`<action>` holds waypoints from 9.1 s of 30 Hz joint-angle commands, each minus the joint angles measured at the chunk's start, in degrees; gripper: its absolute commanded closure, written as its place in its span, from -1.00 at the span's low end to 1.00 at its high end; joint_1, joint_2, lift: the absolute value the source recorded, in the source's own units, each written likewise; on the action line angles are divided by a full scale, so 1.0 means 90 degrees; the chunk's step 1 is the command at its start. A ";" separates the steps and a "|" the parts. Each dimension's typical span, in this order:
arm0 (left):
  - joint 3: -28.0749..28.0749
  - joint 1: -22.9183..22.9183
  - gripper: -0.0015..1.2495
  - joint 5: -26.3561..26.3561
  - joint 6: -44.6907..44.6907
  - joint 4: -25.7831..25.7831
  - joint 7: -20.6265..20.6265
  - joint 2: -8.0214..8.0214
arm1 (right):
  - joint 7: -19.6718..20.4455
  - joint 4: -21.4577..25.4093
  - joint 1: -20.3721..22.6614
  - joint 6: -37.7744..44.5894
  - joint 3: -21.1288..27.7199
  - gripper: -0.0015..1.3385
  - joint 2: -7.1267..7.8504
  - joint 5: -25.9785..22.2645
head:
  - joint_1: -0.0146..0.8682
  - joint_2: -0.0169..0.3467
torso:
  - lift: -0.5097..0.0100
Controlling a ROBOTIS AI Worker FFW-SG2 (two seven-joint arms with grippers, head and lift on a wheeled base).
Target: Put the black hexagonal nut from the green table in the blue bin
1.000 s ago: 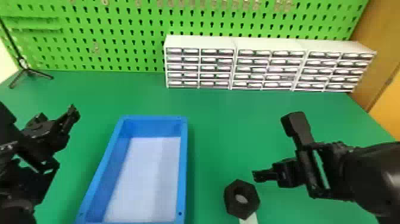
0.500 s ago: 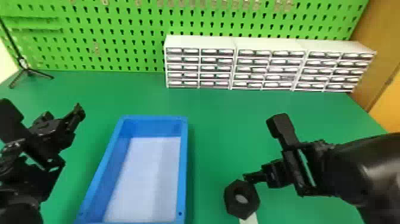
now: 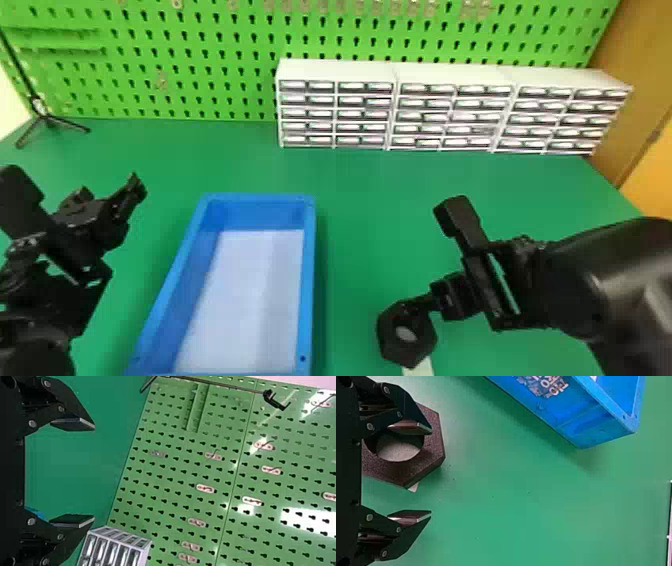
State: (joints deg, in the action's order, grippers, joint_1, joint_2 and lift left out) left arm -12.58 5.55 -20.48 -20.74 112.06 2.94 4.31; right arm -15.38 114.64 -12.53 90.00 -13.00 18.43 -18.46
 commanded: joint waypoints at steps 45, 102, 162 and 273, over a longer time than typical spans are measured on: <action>-0.0028 0.0018 -0.30 -0.0020 0.0000 0.0000 -0.0004 0.0000 | 0.0000 0.0075 0.0230 0.0009 0.0009 -0.23 0.0315 -0.0253 | 0.60 -0.86 | 0.59; 0.0011 -0.0002 -0.30 -0.0010 0.0000 -0.0010 -0.0004 0.0000 | 0.0000 -0.0208 0.0377 0.0009 -0.0021 -0.22 0.0306 -0.0029 | 0.60 -0.86 | 0.59; 0.0020 -0.0012 -0.30 -0.0039 0.0000 -0.0039 -0.0004 0.0000 | -0.0010 0.0192 0.0982 -0.0654 0.1649 0.38 -0.0222 0.0919 | 0.60 -0.86 | 0.59; 0.0489 -0.0578 -0.30 -0.0049 0.0615 -0.0723 0.0006 0.0010 | -0.0166 -0.3235 -0.1274 -0.7998 -0.2931 -0.08 -0.1052 -0.1484 | 0.60 -0.86 | 0.59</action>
State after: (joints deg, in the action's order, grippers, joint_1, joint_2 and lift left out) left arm -8.17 0.28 -20.88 -15.20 105.55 2.99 4.39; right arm -16.87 85.53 -24.42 17.59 -39.91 8.93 -32.13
